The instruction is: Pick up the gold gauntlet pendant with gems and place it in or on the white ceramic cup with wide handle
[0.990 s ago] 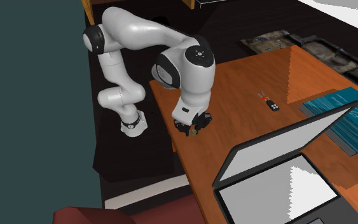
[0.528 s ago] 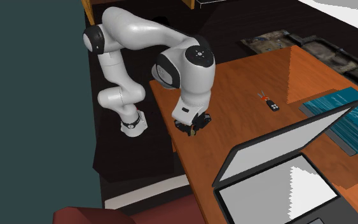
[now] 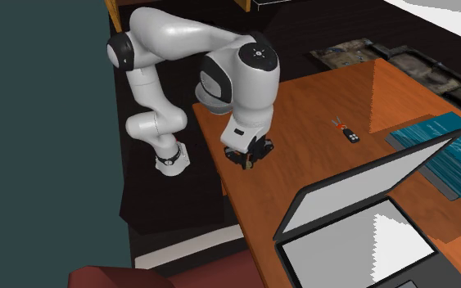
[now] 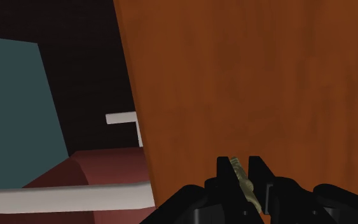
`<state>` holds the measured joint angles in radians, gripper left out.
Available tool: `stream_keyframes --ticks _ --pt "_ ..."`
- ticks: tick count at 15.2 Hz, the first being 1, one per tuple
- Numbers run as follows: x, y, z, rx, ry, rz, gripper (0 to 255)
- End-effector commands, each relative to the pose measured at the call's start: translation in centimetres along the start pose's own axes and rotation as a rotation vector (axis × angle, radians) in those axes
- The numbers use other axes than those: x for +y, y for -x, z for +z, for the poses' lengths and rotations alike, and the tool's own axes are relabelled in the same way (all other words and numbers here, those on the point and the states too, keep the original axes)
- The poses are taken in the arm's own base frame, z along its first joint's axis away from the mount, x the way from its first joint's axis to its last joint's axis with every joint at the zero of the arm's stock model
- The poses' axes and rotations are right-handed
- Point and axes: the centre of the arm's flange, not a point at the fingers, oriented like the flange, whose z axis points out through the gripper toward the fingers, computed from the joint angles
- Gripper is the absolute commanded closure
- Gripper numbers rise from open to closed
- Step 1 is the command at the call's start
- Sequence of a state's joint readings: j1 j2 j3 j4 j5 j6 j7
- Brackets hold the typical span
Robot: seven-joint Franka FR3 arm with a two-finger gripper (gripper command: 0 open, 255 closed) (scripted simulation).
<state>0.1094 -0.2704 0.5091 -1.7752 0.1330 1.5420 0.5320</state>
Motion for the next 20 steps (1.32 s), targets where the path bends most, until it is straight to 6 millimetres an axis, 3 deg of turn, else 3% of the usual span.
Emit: stream_keyframes --ticks 1,20 --pt "0.0 0.0 -1.1 0.000 0.000 0.000 255" --pt "-0.1 -0.1 -11.2 0.000 0.000 0.000 255"
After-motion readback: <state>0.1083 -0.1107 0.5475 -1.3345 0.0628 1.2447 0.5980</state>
